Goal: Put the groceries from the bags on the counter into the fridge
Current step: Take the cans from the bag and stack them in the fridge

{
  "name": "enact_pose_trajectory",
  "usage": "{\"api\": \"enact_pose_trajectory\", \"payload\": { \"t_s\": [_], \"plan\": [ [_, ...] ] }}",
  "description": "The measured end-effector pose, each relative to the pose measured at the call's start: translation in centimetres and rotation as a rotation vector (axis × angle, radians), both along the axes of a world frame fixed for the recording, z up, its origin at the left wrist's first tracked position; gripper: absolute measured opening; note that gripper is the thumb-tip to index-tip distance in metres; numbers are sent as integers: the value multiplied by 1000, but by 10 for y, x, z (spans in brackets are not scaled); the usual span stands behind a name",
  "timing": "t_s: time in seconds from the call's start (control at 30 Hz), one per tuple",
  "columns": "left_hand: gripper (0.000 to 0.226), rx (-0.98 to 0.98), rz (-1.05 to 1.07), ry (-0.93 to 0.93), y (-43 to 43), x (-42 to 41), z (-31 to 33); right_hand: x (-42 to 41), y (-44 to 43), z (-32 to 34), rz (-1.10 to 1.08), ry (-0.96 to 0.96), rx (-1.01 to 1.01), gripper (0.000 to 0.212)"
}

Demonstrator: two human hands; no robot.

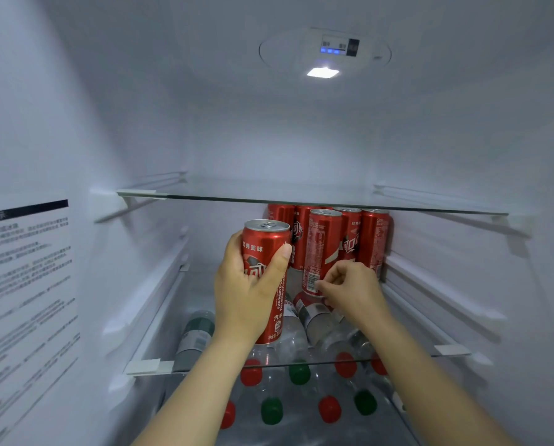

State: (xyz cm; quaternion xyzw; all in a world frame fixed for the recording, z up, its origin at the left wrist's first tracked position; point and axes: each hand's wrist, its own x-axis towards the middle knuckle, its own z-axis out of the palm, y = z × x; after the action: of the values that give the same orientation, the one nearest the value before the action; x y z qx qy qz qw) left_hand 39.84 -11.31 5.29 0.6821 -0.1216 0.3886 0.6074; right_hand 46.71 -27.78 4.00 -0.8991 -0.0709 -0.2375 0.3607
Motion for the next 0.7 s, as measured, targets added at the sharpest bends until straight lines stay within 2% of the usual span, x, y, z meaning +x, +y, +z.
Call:
{"api": "enact_pose_trajectory", "payload": {
  "t_s": [0.07, 0.23, 0.33, 0.5, 0.7],
  "plan": [
    [36, 1, -3, -6, 1, 0, 0, 3, 1, 5, 62, 40, -3, 16],
    [42, -4, -10, -20, 0, 0, -1, 4, -2, 15, 199, 2, -280, 7],
    [44, -5, -6, -15, 0, 0, -1, 3, -1, 13, 299, -18, -334, 23],
    [44, -8, -7, -9, 0, 0, -1, 15, 2, 11, 196, -79, -376, 19],
    [38, 2, -2, -14, 1, 1, -1, 28, 8, 16, 132, -54, -606, 24]
  ]
}}
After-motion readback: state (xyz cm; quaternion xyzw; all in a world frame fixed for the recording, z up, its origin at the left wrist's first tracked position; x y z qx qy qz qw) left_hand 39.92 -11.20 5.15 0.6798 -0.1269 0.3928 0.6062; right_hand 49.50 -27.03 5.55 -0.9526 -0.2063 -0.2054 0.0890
